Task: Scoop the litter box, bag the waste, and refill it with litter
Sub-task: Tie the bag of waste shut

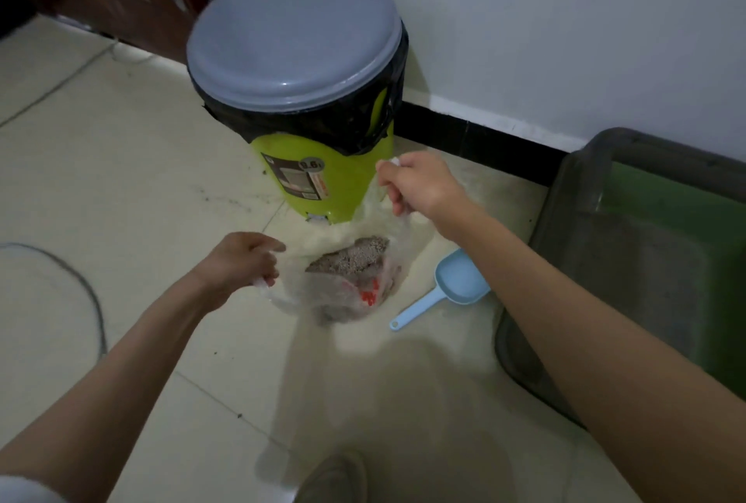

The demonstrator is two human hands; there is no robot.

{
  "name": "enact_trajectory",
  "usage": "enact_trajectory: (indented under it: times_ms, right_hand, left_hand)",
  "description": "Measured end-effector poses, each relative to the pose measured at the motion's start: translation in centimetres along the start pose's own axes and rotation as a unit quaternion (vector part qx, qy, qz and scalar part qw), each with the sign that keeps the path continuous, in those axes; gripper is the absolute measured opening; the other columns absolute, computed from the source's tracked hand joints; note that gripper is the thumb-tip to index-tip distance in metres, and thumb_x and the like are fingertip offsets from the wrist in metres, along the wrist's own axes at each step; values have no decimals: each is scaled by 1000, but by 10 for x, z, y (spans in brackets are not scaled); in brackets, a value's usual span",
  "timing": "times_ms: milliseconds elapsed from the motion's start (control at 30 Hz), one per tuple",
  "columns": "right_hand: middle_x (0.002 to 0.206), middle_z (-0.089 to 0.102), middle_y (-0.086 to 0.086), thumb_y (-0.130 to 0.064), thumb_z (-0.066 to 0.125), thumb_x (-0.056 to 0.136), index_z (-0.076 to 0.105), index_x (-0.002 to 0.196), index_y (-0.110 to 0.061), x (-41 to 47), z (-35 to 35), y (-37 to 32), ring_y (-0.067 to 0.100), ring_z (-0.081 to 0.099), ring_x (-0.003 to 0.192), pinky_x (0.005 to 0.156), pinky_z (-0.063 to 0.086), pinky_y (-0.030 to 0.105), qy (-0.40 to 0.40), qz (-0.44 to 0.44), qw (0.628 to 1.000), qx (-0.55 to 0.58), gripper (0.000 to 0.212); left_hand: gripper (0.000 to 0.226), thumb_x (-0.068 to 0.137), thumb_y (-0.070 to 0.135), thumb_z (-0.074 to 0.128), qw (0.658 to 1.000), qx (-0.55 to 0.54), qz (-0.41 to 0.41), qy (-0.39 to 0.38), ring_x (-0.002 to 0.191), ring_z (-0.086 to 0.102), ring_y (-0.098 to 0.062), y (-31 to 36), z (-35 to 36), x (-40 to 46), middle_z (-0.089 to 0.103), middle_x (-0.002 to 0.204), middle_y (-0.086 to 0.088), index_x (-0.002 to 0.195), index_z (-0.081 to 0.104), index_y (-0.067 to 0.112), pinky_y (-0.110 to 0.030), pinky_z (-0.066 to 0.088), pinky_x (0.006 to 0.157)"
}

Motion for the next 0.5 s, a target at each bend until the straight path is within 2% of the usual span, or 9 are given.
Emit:
enact_trajectory:
  times_ms: [67,133,200,233,300,333,400,500]
  right_hand:
    - [51,45,3,-19,52,95,53,62,-9,-13,-3,-19,6,40,31,42,39,20,-9,-5,999,40,34]
    - [51,44,3,-19,51,95,55,64,-8,-25,-6,-28,9,39,35,43,39,21,-9,-20,999,37,33]
    - [53,45,4,-19,50,96,56,66,-7,-37,-10,-32,12,41,43,49,41,25,-13,-36,999,11,33]
    - [55,47,4,-19,49,96,56,67,-6,-41,-11,-32,13,42,45,51,41,26,-17,-40,999,-1,33]
    - [58,49,2,-20,50,96,58,69,-7,-47,-14,-35,14,45,49,54,42,27,-11,-46,999,-10,31]
    - [59,51,1,-21,50,96,58,69,-7,-49,-15,-37,13,47,51,55,43,25,1,-47,999,-12,31]
    - [66,58,1,-23,52,95,60,69,-7,-49,-14,-40,11,53,57,58,44,21,35,-58,997,-30,32]
    - [69,62,8,-22,54,93,64,71,6,-50,-4,-43,10,56,65,66,41,26,90,-119,987,-57,37]
  left_hand:
    - [19,89,-8,47,998,36,43,32,39,53,-4,19,-10,-7,55,65,-14,100,61,-2,-12,43,40]
    - [18,86,-7,52,989,99,83,70,33,48,-2,40,-21,-13,57,61,-12,94,65,2,-10,39,39]
    - [22,85,-5,51,964,212,122,107,46,58,-6,57,-30,-17,64,70,-12,93,67,7,-14,46,50]
    - [25,85,-3,48,948,262,133,124,62,64,-14,63,-33,-18,68,81,-14,95,68,8,-21,51,62]
    - [26,86,0,47,925,319,143,150,89,63,-33,66,-38,-19,67,101,-17,99,68,8,-34,51,81]
    - [24,88,2,48,915,340,146,161,96,61,-37,66,-39,-20,66,105,-19,100,68,7,-36,48,84]
    - [20,91,10,50,893,378,147,193,100,57,-41,64,-41,-25,64,107,-22,102,65,4,-38,45,81]
    - [37,96,30,45,860,435,103,245,96,56,-44,58,-44,-35,60,104,-27,101,59,-3,-40,44,76]
Point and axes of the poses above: each hand's wrist, its own x-axis towards the middle knuckle, its own z-axis out of the palm, y = z × x, the point moved 2 cm from there along x, towards the middle knuckle
